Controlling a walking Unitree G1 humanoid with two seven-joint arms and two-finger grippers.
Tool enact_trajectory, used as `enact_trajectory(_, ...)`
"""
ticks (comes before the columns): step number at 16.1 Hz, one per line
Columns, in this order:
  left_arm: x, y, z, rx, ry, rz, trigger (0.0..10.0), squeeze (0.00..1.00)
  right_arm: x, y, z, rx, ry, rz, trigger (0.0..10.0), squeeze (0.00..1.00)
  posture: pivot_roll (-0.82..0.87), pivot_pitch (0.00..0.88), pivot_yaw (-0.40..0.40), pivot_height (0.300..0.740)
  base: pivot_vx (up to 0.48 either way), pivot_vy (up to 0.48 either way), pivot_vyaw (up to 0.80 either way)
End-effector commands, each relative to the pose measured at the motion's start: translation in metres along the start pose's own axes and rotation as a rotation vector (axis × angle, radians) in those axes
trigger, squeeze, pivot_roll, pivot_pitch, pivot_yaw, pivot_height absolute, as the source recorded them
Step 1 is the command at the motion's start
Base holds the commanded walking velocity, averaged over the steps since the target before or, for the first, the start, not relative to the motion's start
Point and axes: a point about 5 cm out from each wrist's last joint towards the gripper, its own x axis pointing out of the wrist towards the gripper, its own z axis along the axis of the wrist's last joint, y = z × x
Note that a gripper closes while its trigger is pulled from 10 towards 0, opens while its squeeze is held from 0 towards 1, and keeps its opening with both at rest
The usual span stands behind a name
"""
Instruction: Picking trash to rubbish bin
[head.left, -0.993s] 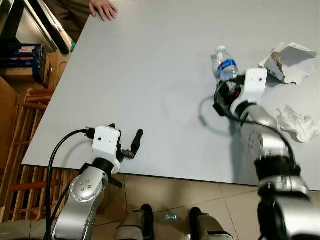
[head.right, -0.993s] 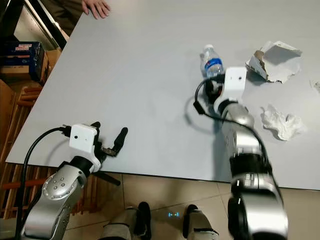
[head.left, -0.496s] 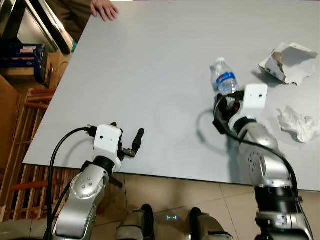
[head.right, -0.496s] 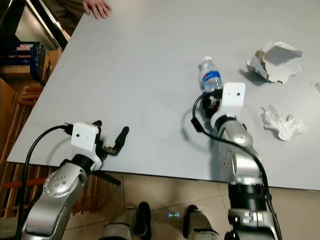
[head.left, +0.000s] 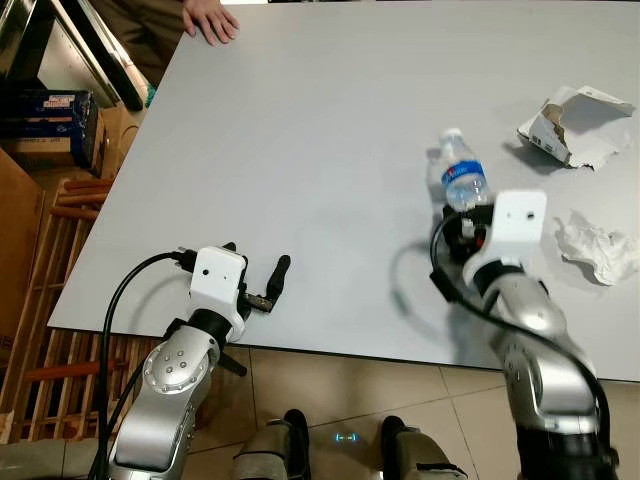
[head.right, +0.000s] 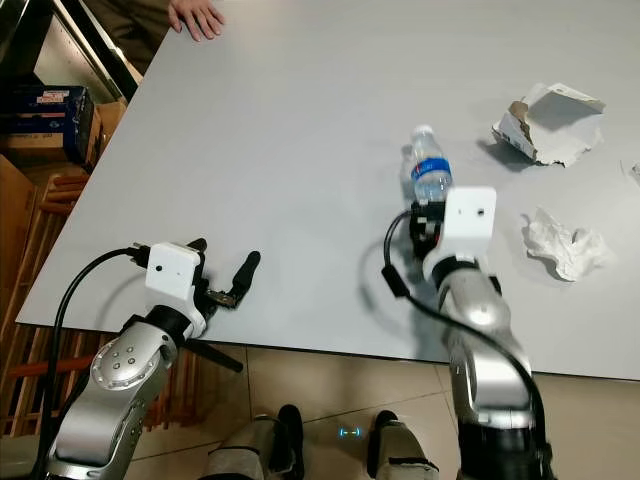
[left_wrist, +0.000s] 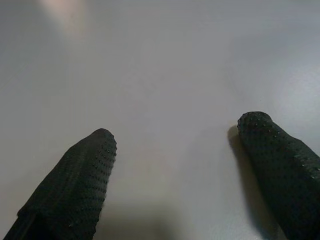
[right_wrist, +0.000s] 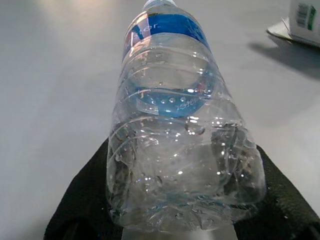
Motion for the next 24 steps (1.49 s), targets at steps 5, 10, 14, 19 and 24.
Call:
enact_trajectory(5, -0.001, -0.006, -0.021, -0.005, 0.103, -0.045, 10.0, 0.0, -0.024, 0.001, -0.005, -0.027, 0.037, -0.054, 10.0, 0.0, -0.01, 0.261, 0.108, 0.74, 0.0, 0.0, 0.0)
enact_trajectory(10, 0.002, -0.006, -0.021, -0.004, 0.099, -0.053, 10.0, 0.0, -0.054, -0.006, -0.024, -0.037, 0.126, -0.09, 10.0, 0.0, -0.03, 0.26, 0.113, 0.74, 0.0, 0.0, 0.0)
enact_trajectory(14, 0.003, -0.006, -0.021, -0.004, 0.098, -0.058, 10.0, 0.0, -0.069, -0.005, -0.033, -0.041, 0.169, -0.108, 10.0, 0.0, -0.04, 0.26, 0.115, 0.74, 0.0, 0.0, 0.0)
enact_trajectory(19, 0.006, -0.01, -0.022, -0.007, 0.101, -0.073, 10.0, 0.0, -0.074, -0.004, -0.037, -0.044, 0.183, -0.119, 10.0, 0.53, -0.05, 0.256, 0.116, 0.74, 0.0, 0.0, 0.0)
enact_trajectory(24, 0.005, -0.011, -0.023, -0.006, 0.105, -0.087, 10.0, 0.0, -0.075, -0.003, -0.042, -0.037, 0.195, -0.131, 10.0, 1.0, -0.04, 0.255, 0.121, 0.74, 0.0, 0.0, 0.0)
